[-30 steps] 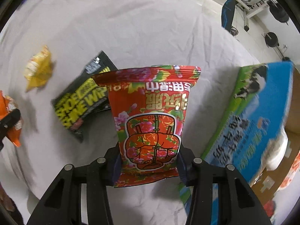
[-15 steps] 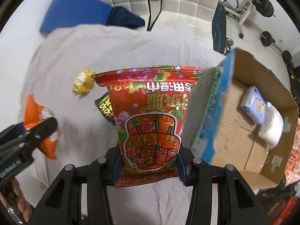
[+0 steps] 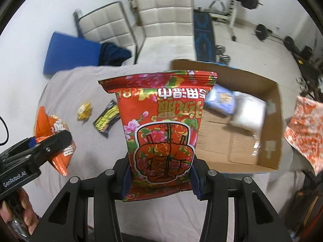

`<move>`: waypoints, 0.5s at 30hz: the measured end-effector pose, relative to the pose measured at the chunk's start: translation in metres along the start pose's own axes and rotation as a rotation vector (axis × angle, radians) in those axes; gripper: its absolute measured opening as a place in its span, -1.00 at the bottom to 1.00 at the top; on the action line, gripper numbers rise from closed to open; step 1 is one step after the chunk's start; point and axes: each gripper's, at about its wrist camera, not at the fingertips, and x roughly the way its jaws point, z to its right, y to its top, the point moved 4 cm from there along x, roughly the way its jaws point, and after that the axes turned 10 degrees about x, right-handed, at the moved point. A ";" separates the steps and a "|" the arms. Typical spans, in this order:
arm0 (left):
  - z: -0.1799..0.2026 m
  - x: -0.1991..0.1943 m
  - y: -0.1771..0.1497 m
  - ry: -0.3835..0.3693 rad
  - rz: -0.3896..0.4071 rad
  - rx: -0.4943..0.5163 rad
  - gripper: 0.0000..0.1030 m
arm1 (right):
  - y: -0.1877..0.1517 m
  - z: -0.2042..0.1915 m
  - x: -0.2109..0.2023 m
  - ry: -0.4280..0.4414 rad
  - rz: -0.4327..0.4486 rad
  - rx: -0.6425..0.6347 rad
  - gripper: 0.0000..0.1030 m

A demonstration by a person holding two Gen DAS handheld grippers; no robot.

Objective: Organize soft objects
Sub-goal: 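Carry the red bag with the right tool while the left tool carries the orange bag into the box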

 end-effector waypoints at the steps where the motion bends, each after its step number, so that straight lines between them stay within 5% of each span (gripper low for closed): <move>1: 0.010 0.001 0.004 -0.007 -0.002 0.013 0.10 | 0.002 0.012 -0.004 -0.005 0.007 0.014 -0.04; 8: 0.074 0.031 0.031 -0.063 -0.050 0.066 0.10 | 0.012 0.106 -0.022 -0.057 0.019 0.112 -0.04; 15: 0.117 0.101 0.067 -0.067 -0.175 0.083 0.10 | 0.026 0.184 0.007 -0.154 -0.050 0.160 -0.04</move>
